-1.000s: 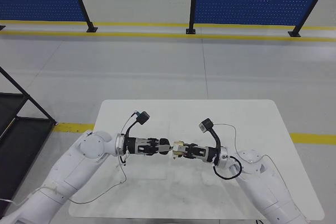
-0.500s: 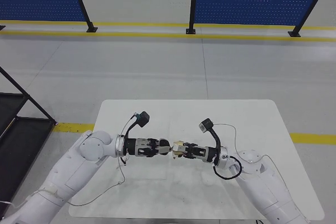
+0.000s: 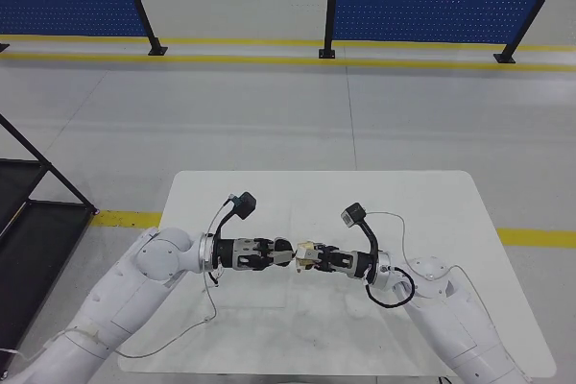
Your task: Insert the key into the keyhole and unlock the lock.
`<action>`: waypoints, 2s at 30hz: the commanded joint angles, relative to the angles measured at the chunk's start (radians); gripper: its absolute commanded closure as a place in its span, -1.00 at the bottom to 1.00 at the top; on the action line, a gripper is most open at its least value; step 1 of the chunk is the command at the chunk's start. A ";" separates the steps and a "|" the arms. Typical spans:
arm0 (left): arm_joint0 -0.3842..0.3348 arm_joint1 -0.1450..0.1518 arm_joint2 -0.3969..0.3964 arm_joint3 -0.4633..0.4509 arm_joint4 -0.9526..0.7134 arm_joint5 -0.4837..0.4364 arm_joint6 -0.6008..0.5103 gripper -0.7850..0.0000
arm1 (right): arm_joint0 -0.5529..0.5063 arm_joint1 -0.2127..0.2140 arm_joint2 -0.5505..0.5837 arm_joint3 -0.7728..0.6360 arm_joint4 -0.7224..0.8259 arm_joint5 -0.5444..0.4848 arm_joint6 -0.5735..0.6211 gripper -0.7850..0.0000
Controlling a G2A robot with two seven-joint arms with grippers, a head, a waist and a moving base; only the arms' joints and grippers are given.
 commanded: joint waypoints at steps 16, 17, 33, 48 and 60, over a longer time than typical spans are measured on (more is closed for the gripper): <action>-0.050 -0.016 0.043 0.090 -0.244 0.113 -0.126 1.00 | 0.000 0.000 0.000 0.000 0.000 0.000 0.000 1.00; -0.053 -0.017 0.045 0.095 -0.249 0.117 -0.130 1.00 | 0.000 0.000 0.000 0.000 0.000 0.000 0.000 1.00; -0.076 -0.034 0.063 0.139 -0.357 0.163 -0.203 1.00 | 0.000 0.000 0.000 0.000 0.000 0.000 0.000 1.00; -0.077 -0.042 0.056 0.144 -0.331 0.167 -0.205 1.00 | 0.000 0.000 0.000 0.000 0.000 0.000 0.000 1.00; -0.075 -0.048 0.052 0.143 -0.328 0.168 -0.211 1.00 | 0.000 0.000 0.000 0.000 0.000 0.000 0.000 1.00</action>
